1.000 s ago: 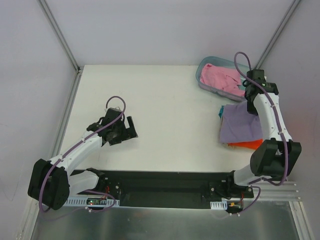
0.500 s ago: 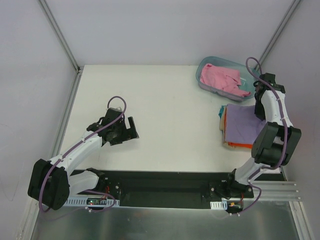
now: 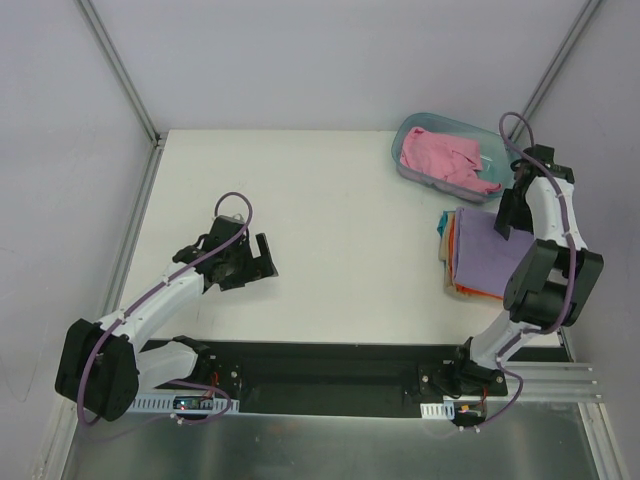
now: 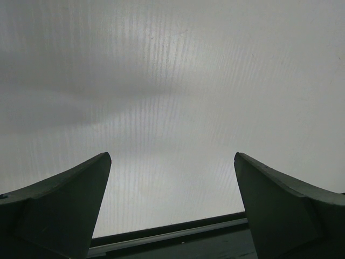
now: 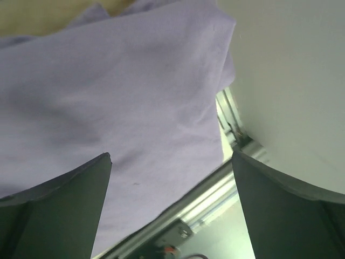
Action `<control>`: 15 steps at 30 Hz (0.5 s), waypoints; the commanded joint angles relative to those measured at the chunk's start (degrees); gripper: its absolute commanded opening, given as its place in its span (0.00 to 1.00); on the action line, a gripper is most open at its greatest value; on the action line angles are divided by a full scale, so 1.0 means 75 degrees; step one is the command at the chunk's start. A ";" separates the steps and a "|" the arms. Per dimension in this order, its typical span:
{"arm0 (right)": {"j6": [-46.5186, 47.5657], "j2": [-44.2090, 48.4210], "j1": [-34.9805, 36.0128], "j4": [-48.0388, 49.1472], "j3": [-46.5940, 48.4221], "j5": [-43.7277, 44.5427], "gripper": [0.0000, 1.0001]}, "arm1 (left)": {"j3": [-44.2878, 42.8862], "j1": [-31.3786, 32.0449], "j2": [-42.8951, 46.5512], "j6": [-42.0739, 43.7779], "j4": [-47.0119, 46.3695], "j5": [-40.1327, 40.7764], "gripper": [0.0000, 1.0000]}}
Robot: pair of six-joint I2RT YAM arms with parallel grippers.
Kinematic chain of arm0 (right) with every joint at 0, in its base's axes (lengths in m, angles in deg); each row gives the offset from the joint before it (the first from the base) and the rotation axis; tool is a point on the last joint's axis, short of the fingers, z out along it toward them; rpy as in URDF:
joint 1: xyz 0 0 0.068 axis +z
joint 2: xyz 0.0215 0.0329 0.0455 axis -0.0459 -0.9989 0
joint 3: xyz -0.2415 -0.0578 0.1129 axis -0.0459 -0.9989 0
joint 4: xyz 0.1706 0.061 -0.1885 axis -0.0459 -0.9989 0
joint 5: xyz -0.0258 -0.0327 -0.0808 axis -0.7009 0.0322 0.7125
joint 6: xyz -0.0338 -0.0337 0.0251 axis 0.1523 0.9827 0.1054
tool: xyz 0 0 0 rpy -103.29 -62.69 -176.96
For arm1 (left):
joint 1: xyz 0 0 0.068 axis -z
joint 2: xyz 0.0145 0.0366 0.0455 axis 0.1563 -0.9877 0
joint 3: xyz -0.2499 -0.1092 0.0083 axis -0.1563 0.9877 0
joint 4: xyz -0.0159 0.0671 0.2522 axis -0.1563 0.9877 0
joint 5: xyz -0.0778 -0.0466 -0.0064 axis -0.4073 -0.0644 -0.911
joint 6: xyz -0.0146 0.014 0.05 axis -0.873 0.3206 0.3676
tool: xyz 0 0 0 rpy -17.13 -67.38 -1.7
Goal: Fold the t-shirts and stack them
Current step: Put the neatly folded tshirt into the corner of the board with the right arm
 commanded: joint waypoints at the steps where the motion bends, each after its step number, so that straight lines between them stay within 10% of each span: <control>1: -0.0537 0.1500 -0.0030 0.0638 -0.0280 -0.1205 0.97 | -0.0239 -0.0106 0.0228 0.0210 -0.0038 -0.0052 0.99; 5: -0.0818 0.2531 -0.0007 0.1611 -0.1170 -0.3434 0.97 | -0.0380 -0.0106 0.0264 0.0163 -0.0015 -0.0040 0.99; 15: -0.0971 0.4337 0.1995 0.2863 -0.2823 -0.3600 0.97 | -0.0802 -0.0106 0.0826 -0.0212 0.0219 0.0546 0.99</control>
